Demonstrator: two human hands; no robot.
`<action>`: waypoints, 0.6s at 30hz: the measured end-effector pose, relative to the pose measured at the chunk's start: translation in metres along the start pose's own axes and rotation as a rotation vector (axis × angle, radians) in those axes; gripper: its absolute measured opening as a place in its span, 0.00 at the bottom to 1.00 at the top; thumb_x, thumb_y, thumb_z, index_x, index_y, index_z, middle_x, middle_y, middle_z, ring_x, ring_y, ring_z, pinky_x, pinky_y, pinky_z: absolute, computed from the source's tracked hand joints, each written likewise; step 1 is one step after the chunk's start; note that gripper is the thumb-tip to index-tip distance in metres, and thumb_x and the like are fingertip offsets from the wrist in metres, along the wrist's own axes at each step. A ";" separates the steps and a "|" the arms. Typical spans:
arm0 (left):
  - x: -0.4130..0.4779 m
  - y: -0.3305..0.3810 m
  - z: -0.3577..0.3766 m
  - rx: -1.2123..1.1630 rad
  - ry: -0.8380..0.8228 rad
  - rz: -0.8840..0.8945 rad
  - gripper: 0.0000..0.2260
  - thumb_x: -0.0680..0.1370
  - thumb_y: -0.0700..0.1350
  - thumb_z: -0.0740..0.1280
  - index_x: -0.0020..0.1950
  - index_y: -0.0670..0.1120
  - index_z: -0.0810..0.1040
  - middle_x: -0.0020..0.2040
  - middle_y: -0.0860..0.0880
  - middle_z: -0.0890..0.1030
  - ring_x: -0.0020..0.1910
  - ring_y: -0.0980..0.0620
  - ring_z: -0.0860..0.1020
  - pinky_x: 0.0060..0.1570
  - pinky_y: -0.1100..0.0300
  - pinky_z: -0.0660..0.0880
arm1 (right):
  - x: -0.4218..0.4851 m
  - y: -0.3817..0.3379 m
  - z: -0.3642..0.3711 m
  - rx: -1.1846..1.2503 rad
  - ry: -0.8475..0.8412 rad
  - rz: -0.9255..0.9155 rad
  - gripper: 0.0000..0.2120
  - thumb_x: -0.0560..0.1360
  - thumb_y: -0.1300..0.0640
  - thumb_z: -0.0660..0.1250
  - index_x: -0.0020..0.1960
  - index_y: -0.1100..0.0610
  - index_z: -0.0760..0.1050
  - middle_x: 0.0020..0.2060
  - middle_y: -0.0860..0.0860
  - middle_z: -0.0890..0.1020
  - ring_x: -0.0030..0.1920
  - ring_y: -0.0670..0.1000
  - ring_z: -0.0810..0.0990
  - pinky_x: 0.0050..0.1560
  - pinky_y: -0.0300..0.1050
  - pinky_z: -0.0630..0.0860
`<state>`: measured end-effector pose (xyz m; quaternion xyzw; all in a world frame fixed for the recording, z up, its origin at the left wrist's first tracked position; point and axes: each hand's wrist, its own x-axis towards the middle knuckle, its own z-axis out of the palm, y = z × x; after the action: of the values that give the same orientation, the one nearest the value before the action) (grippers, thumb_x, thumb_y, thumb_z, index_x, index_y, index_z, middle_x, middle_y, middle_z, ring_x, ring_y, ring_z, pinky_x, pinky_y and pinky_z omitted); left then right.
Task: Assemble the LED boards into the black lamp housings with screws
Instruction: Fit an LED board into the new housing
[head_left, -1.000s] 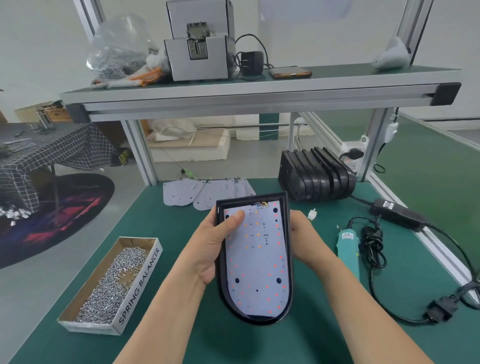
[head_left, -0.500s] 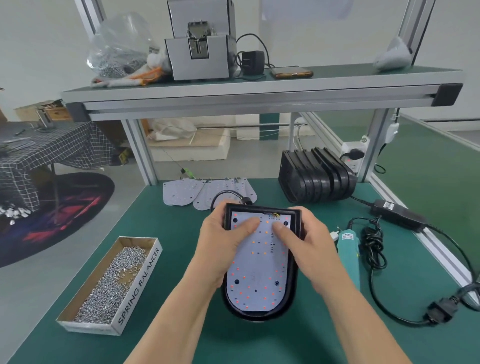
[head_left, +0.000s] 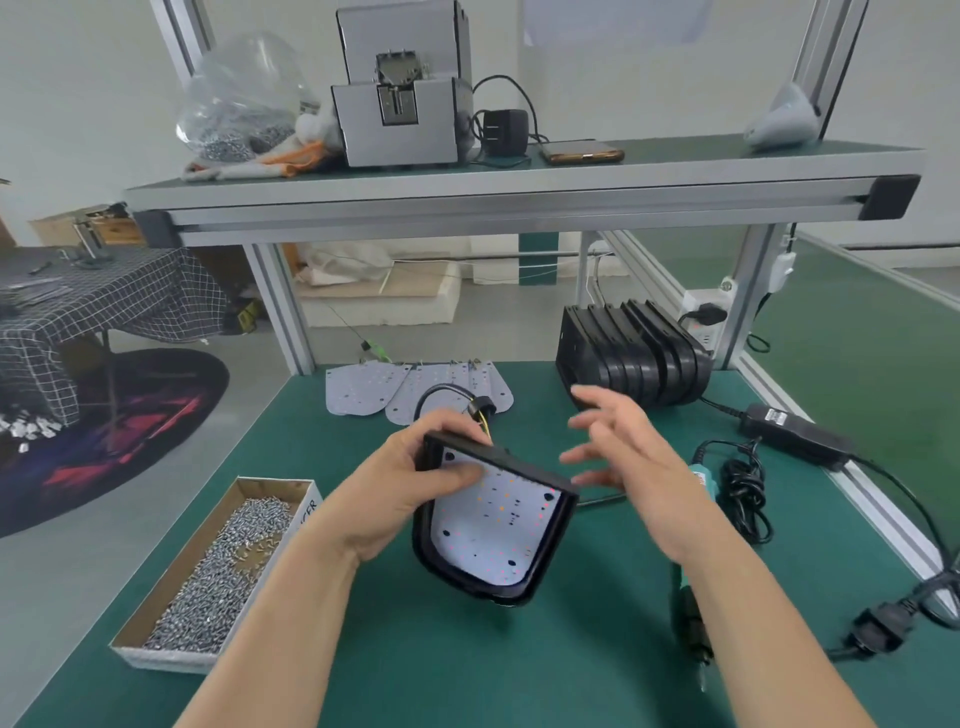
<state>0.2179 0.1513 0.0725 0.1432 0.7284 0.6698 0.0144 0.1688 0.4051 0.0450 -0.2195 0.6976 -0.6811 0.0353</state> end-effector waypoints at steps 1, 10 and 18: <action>0.000 -0.001 -0.001 -0.012 -0.040 0.005 0.08 0.74 0.41 0.73 0.51 0.51 0.81 0.48 0.52 0.79 0.50 0.54 0.74 0.54 0.64 0.70 | 0.006 0.000 0.004 -0.193 0.023 -0.067 0.30 0.82 0.66 0.58 0.67 0.30 0.71 0.68 0.50 0.71 0.49 0.49 0.83 0.48 0.42 0.81; -0.005 0.001 -0.011 -0.131 -0.265 -0.008 0.11 0.70 0.36 0.69 0.49 0.49 0.83 0.48 0.45 0.79 0.48 0.49 0.75 0.48 0.59 0.71 | 0.059 -0.021 0.030 -0.619 -0.320 -0.189 0.19 0.77 0.64 0.68 0.57 0.40 0.81 0.78 0.31 0.55 0.41 0.47 0.80 0.51 0.46 0.80; -0.012 -0.030 -0.029 -0.446 -0.035 -0.070 0.19 0.63 0.28 0.56 0.42 0.43 0.80 0.49 0.38 0.77 0.53 0.38 0.74 0.55 0.43 0.67 | 0.041 -0.027 0.045 -0.624 -0.485 -0.196 0.09 0.80 0.60 0.68 0.59 0.53 0.81 0.70 0.42 0.76 0.44 0.47 0.81 0.57 0.47 0.77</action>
<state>0.2175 0.1188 0.0442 0.1227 0.5663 0.8109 0.0815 0.1542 0.3492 0.0782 -0.4393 0.8181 -0.3653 0.0655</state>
